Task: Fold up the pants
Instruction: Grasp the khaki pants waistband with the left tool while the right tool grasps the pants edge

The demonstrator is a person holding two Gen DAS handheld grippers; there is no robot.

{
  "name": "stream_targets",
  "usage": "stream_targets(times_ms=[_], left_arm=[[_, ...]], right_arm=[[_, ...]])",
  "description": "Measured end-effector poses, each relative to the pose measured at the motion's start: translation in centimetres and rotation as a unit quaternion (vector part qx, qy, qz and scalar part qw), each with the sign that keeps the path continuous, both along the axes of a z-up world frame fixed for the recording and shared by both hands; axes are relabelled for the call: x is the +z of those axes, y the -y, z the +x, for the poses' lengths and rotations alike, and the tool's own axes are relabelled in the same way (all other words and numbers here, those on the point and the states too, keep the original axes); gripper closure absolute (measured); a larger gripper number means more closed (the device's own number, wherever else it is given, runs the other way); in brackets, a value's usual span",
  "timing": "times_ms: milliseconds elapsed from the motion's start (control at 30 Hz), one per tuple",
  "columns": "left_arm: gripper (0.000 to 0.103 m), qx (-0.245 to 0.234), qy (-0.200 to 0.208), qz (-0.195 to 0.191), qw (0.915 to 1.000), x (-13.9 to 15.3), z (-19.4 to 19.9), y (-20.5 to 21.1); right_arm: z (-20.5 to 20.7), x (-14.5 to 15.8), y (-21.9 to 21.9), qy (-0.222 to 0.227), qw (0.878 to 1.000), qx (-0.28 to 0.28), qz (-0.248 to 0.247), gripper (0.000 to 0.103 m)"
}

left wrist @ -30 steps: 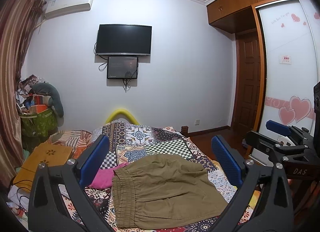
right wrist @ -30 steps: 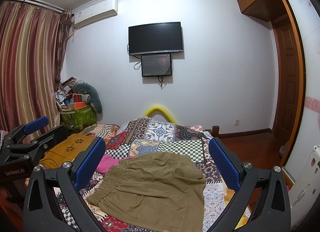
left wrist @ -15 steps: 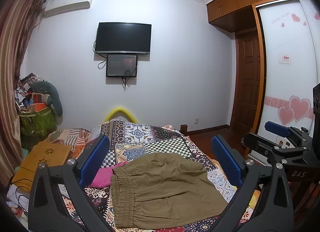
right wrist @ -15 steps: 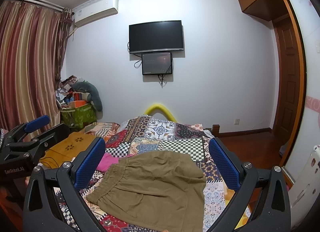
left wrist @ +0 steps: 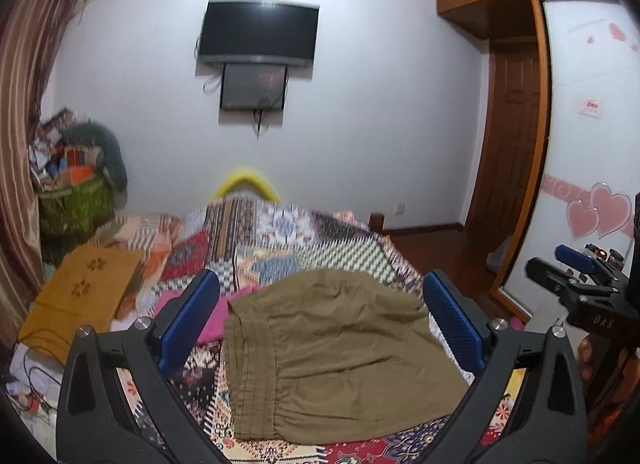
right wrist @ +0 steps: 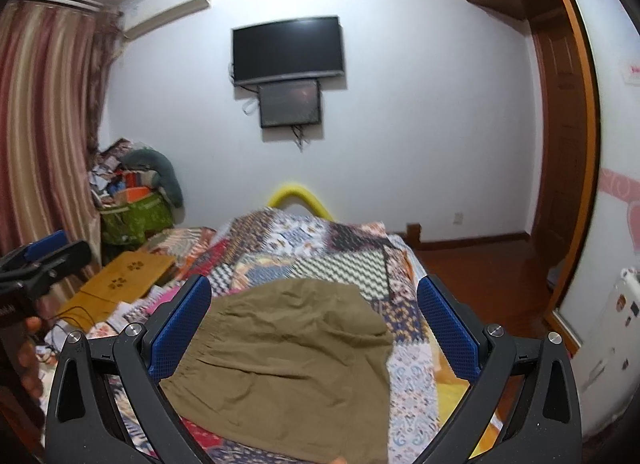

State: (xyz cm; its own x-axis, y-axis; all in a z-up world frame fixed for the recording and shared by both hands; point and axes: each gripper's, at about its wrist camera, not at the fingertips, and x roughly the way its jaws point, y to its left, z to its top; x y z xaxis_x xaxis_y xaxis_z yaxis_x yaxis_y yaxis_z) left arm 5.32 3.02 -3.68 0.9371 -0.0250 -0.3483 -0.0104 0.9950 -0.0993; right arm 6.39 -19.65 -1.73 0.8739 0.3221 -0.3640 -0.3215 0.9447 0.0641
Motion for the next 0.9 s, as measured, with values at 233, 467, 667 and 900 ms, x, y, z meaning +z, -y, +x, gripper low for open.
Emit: stream_targets(times_ms=[233,467,667,900], left_arm=[[0.000,0.040,-0.061,0.020,0.9971,-3.7,4.1,-3.0],[0.011,0.046,-0.115,0.020,0.9921,-7.5,8.3,-6.1],[0.017,0.052,-0.172,0.032,0.9832,-11.2,12.7,-8.6],[0.035,0.034,-0.249,-0.012,0.9678,-15.7,16.6,-11.2]], right_arm=[[2.8,-3.5,2.1,-0.053,0.998,-0.021,-0.025,0.001],[6.4,-6.9,3.5,-0.110,0.993,-0.033,-0.040,0.011],[9.6,-10.2,4.1,-0.157,0.985,-0.046,-0.055,0.021],[12.8,-13.3,4.6,-0.198,0.977,-0.049,-0.058,0.025]])
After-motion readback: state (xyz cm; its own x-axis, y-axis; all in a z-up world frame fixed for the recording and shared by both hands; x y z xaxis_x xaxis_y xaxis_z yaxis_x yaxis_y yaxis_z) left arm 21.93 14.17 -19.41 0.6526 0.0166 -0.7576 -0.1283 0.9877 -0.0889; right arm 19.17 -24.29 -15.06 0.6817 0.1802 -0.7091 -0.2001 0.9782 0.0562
